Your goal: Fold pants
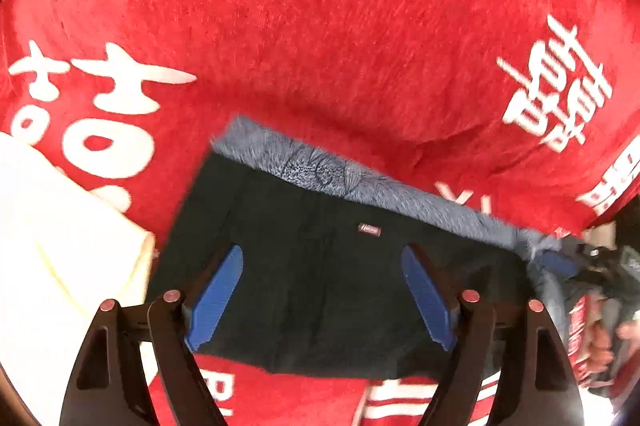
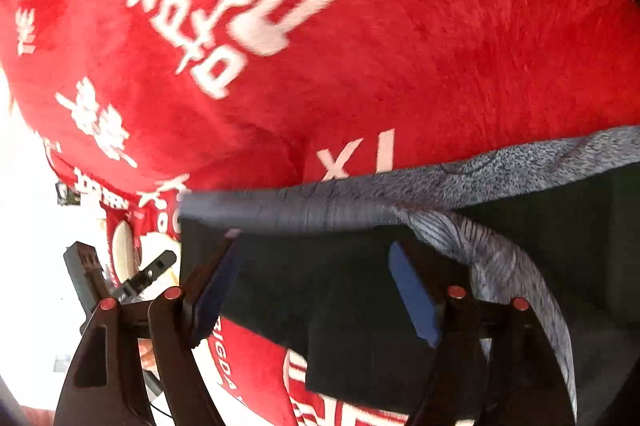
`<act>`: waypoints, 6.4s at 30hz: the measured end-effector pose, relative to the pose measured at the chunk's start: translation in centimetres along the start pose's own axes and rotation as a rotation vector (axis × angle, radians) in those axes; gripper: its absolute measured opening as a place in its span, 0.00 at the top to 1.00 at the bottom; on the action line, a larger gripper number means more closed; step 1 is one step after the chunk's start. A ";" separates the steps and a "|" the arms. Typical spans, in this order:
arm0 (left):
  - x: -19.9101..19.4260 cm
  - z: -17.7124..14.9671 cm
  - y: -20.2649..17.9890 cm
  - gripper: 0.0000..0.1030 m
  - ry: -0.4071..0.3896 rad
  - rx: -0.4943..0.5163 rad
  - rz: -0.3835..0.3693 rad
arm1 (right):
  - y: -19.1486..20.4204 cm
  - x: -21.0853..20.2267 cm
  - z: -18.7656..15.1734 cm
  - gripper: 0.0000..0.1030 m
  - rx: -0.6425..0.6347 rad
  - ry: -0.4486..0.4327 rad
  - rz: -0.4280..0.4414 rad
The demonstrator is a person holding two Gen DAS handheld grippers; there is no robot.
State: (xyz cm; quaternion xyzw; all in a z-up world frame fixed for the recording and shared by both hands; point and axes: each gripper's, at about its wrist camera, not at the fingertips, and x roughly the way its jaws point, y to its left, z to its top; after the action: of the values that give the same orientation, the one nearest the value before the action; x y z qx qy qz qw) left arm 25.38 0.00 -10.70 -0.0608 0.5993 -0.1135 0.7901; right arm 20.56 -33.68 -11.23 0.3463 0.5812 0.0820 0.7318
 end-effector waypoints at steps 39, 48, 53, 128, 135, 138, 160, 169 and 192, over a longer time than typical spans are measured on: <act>4.5 -18.3 -28.8 0.12 0.353 0.361 -0.200 | -18.3 -17.6 -25.3 0.42 0.361 -0.123 -0.259; 5.8 -19.9 -32.0 0.12 0.378 0.436 -0.245 | -24.8 -17.4 -32.5 0.42 0.550 -0.200 -0.255; 6.0 -19.8 -33.5 0.12 0.364 0.444 -0.246 | -24.8 -17.4 -33.8 0.42 0.525 -0.210 -0.233; 13.8 -10.9 -46.3 0.27 0.161 0.507 0.094 | -31.8 -22.3 3.9 0.76 -0.129 0.039 -0.475; 15.9 -7.1 -46.7 0.19 0.102 0.445 0.096 | -33.2 -22.0 6.9 0.77 -0.109 -0.074 -0.522; 16.0 -6.1 -46.6 0.19 0.104 0.427 0.093 | -33.0 -23.8 8.1 0.55 -0.075 -0.115 -0.517; 12.4 -3.4 -42.7 0.15 0.005 0.308 0.170 | -29.5 -23.6 7.0 0.75 -0.162 -0.078 -0.520; 16.1 -0.8 -35.1 0.14 0.033 0.193 0.317 | -29.2 -16.9 5.4 0.74 -0.224 0.000 -0.493; 11.5 -10.4 -35.4 0.14 0.116 0.215 0.301 | -37.1 -27.0 -4.0 0.51 0.440 -0.299 -0.309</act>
State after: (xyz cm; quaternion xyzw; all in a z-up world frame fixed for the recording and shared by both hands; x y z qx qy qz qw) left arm 14.58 -36.72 -16.08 0.1209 0.6304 -0.0611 0.7644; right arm -1.88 -73.83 -12.48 0.4120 0.5169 -0.2098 0.7205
